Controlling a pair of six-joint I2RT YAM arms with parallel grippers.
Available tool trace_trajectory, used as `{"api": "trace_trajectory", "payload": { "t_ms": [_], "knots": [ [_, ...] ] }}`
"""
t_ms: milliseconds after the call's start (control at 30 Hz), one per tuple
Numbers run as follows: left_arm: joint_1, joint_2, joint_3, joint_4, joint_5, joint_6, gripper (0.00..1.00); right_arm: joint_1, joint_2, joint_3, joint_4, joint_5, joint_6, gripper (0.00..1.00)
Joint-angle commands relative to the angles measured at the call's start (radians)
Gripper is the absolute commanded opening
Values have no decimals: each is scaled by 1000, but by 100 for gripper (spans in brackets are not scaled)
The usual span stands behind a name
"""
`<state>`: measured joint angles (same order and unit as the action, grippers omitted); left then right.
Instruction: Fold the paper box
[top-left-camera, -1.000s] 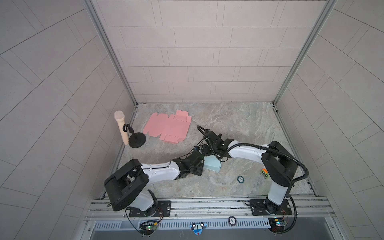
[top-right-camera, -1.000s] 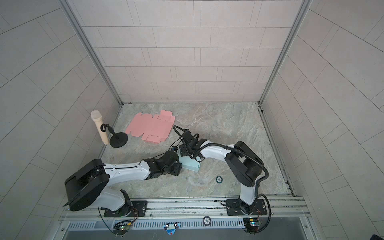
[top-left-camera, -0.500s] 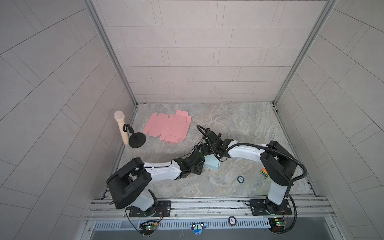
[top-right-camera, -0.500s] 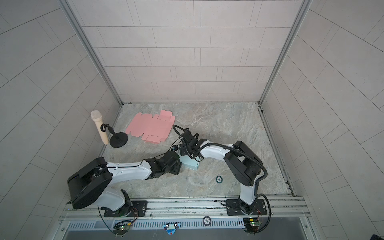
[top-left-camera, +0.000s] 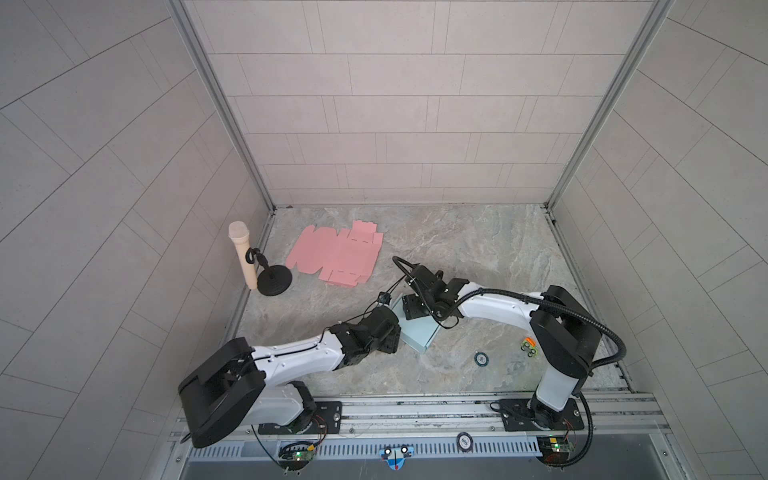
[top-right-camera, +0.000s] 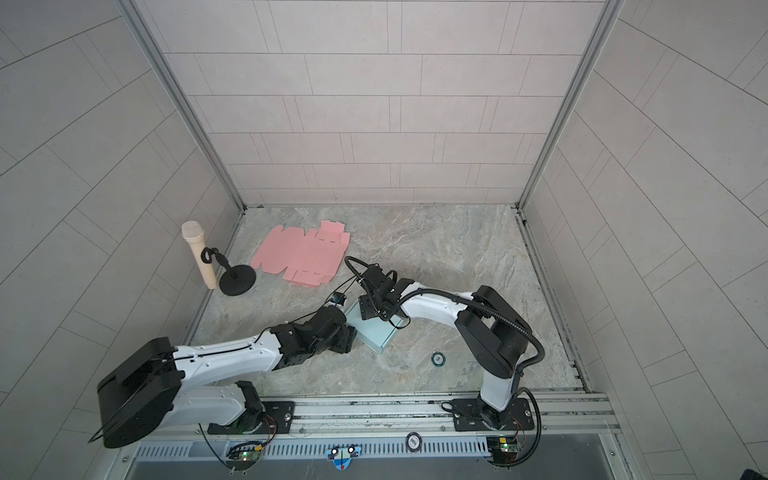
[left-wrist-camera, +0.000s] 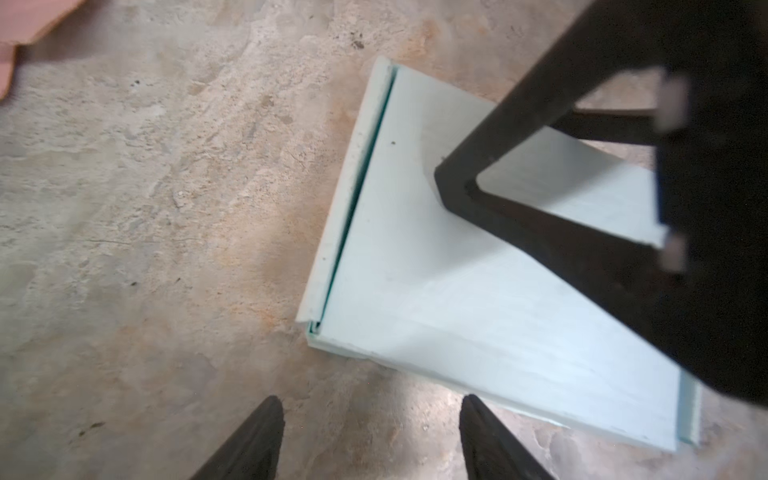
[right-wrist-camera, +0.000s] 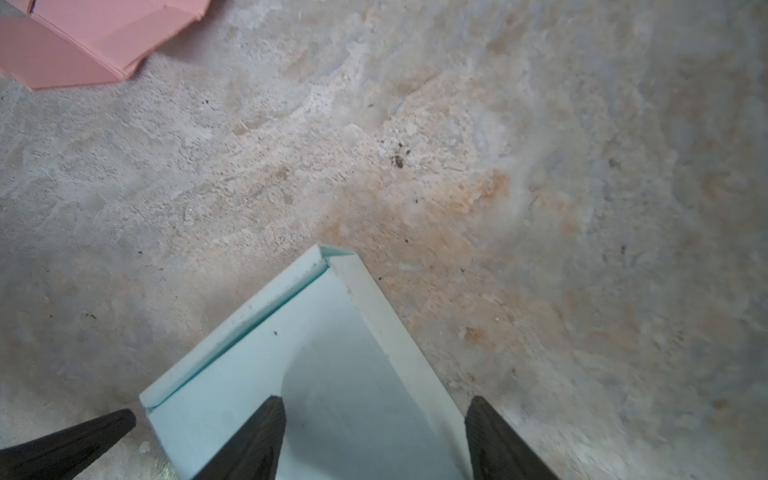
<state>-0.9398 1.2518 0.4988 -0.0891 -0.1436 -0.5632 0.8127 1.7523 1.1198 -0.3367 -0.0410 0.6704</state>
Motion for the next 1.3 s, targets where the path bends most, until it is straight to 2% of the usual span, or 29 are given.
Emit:
{"api": "trace_trajectory", "payload": {
  "t_ms": [0, 200, 333, 533, 1000, 1267],
  "knots": [
    [-60, -37, -28, -43, -6, -44, 67, -9, -74, -15, -52, 24, 32, 72],
    [-128, 0, -23, 66, 65, -68, 56, -55, -143, -96, -18, 12, 52, 72],
    [-178, 77, -1, 152, 83, -43, 53, -77, -163, -138, 19, -31, 67, 72],
    [-202, 196, 17, 253, 115, -44, 51, -104, -144, -205, 153, -136, 114, 73],
    [-199, 281, 101, 187, 32, 4, 47, -88, -100, -298, 257, -241, 143, 72],
    [-176, 316, 131, 191, 14, 39, 42, -42, -104, -319, 258, -261, 159, 72]
  ]
}}
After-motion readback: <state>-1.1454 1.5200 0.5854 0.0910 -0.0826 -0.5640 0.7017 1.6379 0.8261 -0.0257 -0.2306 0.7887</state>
